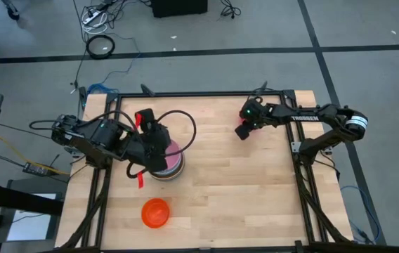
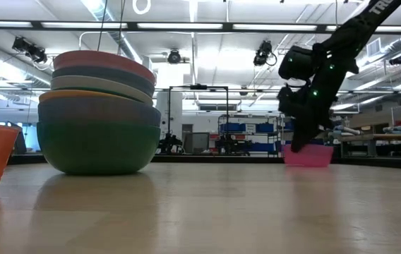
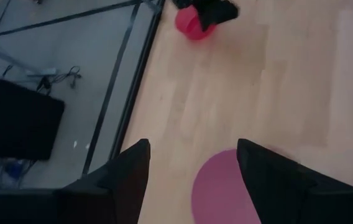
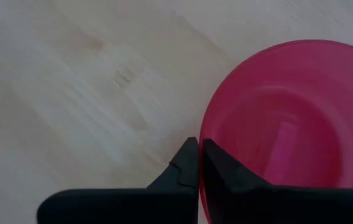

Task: Nest bowls inside each other
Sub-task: Stack the light pink bowl on top of the pink bowl

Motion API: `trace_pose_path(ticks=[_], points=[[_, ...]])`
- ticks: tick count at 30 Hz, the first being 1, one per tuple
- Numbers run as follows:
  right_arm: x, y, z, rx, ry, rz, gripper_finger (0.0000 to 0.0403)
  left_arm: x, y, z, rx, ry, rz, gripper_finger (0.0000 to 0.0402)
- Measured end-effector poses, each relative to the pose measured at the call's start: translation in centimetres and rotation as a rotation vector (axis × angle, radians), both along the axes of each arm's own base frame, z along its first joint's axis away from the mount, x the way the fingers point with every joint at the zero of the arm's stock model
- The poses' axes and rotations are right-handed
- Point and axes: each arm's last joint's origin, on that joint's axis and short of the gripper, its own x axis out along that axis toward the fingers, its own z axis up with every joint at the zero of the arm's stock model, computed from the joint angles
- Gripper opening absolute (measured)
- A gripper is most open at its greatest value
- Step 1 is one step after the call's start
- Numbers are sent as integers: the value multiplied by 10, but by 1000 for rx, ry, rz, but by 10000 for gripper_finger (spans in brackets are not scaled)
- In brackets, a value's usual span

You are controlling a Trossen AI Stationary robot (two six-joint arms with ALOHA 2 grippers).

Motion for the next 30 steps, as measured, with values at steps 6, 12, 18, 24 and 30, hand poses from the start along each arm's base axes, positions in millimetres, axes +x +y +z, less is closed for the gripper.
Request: trace_pose_path(ticks=[6, 12, 18, 24, 30], points=[[24, 16, 10, -10, -197, 105, 0, -3, 1, -1, -15, -10, 60, 250], [54, 50, 28, -5, -457, 248, 0, -4, 1, -1, -20, -26, 76, 250], [83, 89, 71, -69, -621, 384, 0, -4, 1, 0, -17, -35, 87, 250], [104, 125, 137, -158, -829, 547, 0, -4, 1, -1, -27, -30, 82, 250], [108, 145, 173, -187, -933, 620, 0, -4, 3, 1, 67, -61, 114, 234]])
